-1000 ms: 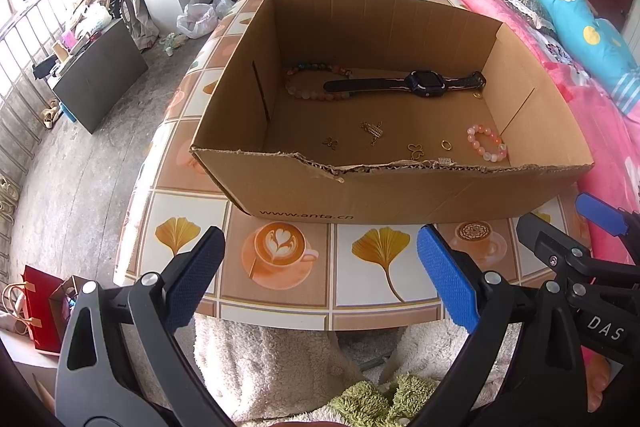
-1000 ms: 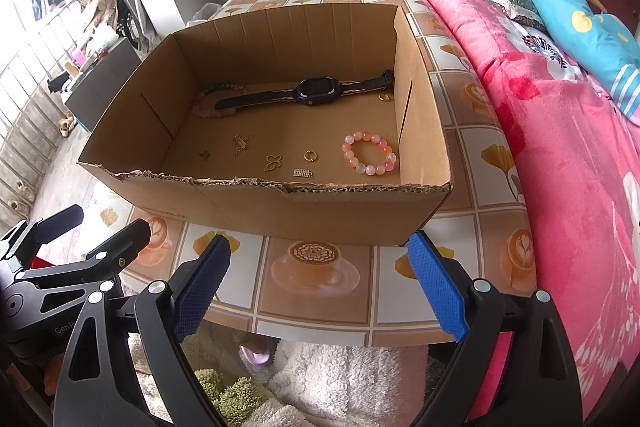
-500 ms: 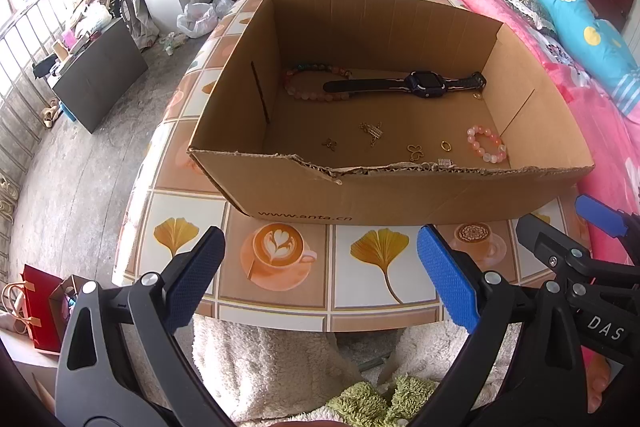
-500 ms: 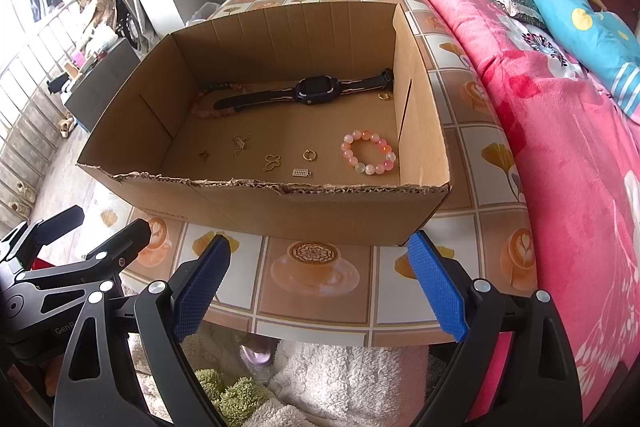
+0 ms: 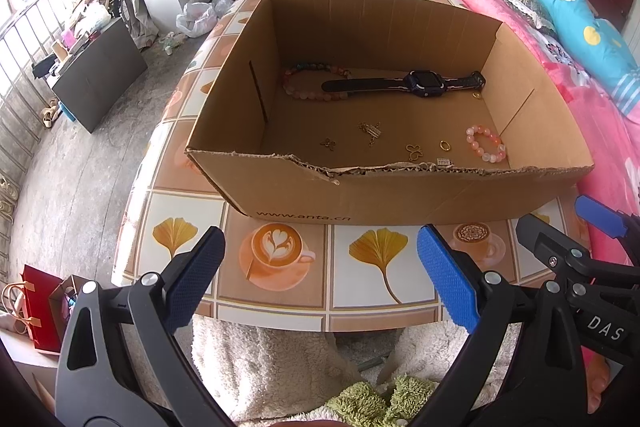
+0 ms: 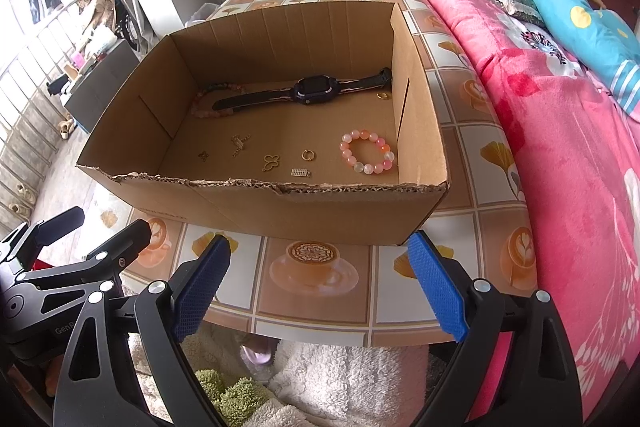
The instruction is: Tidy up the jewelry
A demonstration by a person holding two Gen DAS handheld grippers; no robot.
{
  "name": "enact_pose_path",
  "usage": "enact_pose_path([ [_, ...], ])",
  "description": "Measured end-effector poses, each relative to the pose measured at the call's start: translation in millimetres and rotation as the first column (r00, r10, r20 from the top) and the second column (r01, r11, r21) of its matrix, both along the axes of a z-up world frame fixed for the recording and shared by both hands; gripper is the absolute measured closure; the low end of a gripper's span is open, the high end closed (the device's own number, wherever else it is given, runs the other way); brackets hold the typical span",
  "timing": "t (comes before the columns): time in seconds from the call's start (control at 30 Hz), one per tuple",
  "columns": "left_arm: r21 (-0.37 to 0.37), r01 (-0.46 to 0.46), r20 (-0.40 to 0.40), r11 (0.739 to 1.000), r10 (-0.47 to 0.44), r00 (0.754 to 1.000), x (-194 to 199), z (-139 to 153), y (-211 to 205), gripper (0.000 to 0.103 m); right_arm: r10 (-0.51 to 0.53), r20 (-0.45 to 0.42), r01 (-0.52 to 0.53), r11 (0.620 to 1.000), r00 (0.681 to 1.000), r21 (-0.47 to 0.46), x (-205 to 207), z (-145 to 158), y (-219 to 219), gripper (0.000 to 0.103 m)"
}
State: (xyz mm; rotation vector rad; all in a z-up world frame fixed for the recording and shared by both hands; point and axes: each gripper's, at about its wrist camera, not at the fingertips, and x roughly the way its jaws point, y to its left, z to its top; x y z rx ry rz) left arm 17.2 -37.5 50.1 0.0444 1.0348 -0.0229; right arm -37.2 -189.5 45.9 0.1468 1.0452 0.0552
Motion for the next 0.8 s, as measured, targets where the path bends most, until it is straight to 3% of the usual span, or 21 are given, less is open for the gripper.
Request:
enact_pose_path([
  [0.8, -0.005, 0.001, -0.006, 1.000, -0.001, 1.000, 0.1, -2.3, -1.2, 0.010, -0.006, -0.003, 0.006, 1.000, 1.000, 0.004, -1.4, -2.1, -1.9, 0.015],
])
